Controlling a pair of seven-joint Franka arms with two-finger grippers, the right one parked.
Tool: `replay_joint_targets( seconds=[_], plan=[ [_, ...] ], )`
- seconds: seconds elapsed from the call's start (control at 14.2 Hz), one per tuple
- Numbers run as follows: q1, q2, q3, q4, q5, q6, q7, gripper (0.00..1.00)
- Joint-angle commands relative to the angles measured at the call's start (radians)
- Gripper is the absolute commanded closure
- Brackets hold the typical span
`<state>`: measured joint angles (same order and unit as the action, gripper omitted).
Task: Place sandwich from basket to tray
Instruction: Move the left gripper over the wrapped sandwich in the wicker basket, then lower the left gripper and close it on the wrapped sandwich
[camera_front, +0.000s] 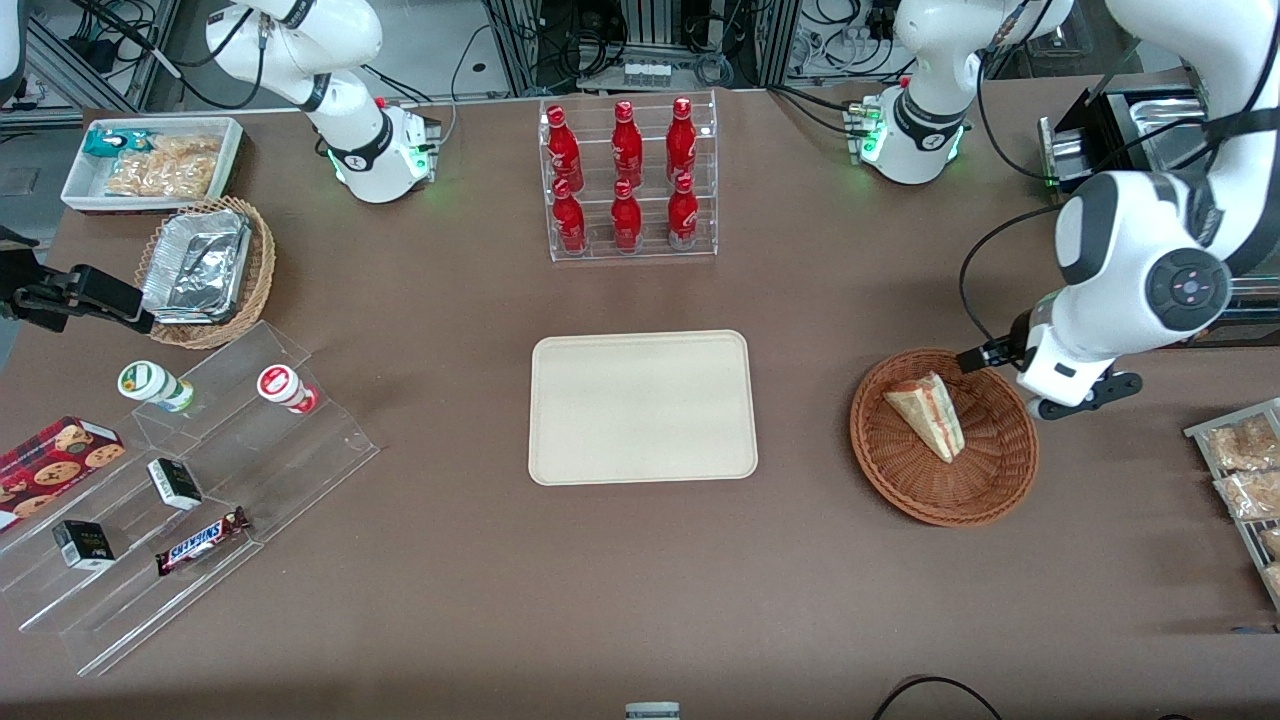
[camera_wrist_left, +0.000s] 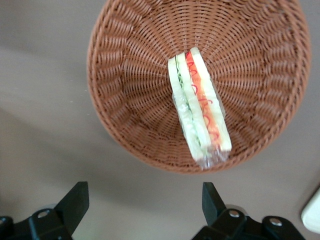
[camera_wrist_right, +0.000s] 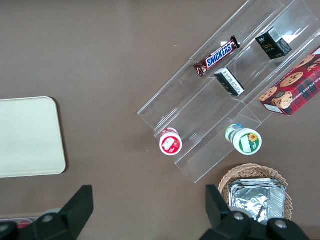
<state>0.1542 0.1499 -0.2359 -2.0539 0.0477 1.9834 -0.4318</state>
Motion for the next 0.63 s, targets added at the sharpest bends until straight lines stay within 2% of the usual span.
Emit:
replay_joint_targets(
  seconds=[0.0,0.56],
  plan=[
    [-0.016,0.028,-0.002,-0.022,0.0,0.06,-0.086,0.0],
    [-0.053,0.102,-0.003,-0.015,-0.012,0.175,-0.285,0.0]
  ],
)
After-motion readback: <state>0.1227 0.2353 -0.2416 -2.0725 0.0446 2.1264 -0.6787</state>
